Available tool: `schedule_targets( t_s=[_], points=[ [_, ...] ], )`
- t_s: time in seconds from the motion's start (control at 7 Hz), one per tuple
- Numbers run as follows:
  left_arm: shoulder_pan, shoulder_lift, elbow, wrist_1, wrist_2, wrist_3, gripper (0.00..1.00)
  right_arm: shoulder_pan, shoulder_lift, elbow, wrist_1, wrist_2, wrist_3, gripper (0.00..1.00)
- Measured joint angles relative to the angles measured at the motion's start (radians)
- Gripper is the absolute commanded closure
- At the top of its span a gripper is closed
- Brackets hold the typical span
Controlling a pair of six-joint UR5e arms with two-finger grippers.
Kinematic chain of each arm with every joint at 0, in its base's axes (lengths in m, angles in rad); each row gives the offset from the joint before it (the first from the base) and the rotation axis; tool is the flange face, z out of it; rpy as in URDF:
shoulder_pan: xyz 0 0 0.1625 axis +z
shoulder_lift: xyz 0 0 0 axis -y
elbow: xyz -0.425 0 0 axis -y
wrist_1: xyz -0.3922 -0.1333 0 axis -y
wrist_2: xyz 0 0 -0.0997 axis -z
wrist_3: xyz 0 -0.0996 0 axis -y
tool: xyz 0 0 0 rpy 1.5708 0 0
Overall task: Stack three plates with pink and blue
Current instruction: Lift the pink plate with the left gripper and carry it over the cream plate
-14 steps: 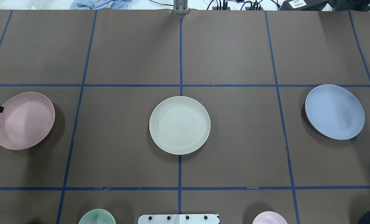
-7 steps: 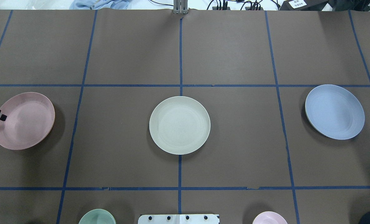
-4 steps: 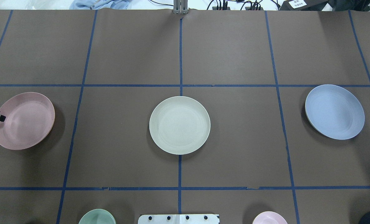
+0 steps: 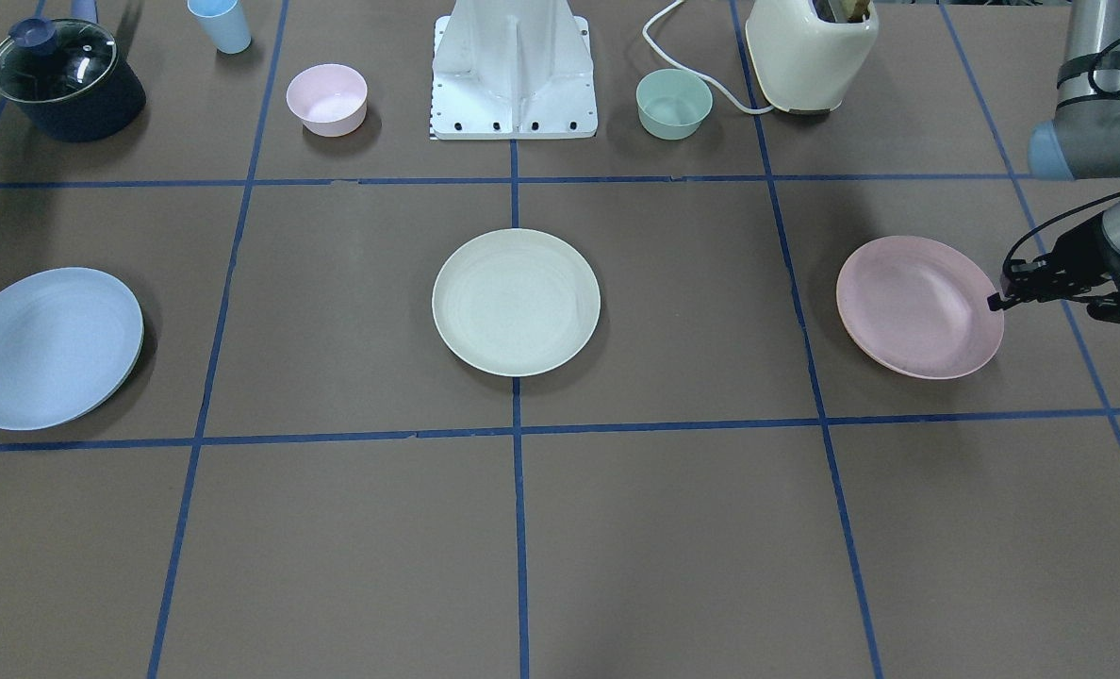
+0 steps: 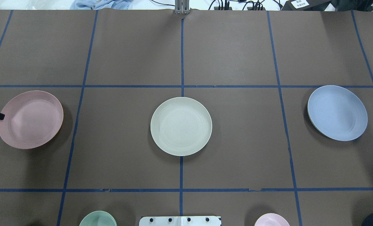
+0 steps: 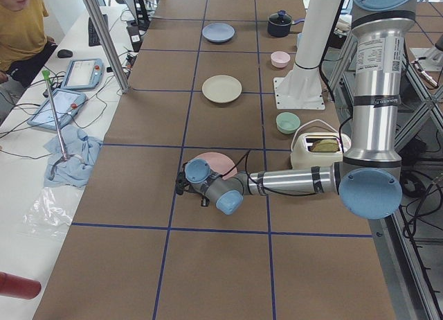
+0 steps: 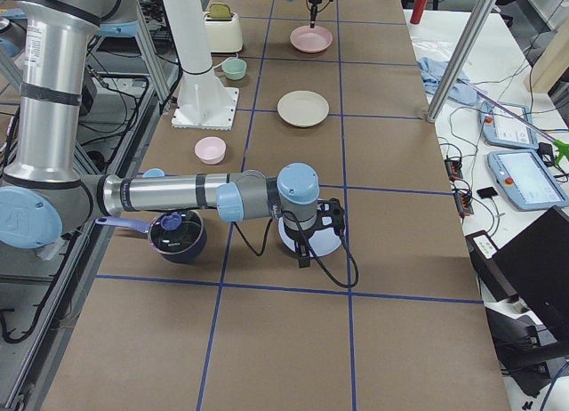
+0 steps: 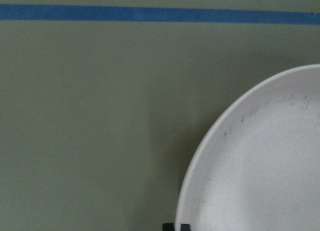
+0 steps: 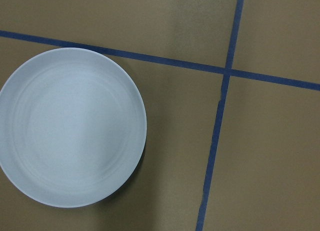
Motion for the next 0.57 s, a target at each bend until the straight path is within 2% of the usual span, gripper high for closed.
schedule_targets(
  t_s=[0.29, 0.57],
  points=[
    [-0.001, -0.016, -0.107, 0.005, -0.069, -0.105, 1.00, 0.000, 0.003, 0.001, 0.000, 0.001, -0.001, 0.00],
    [0.025, -0.097, -0.211, 0.002, -0.096, -0.385, 1.00, -0.003, 0.005, 0.001, 0.001, 0.004, -0.001, 0.00]
  ],
)
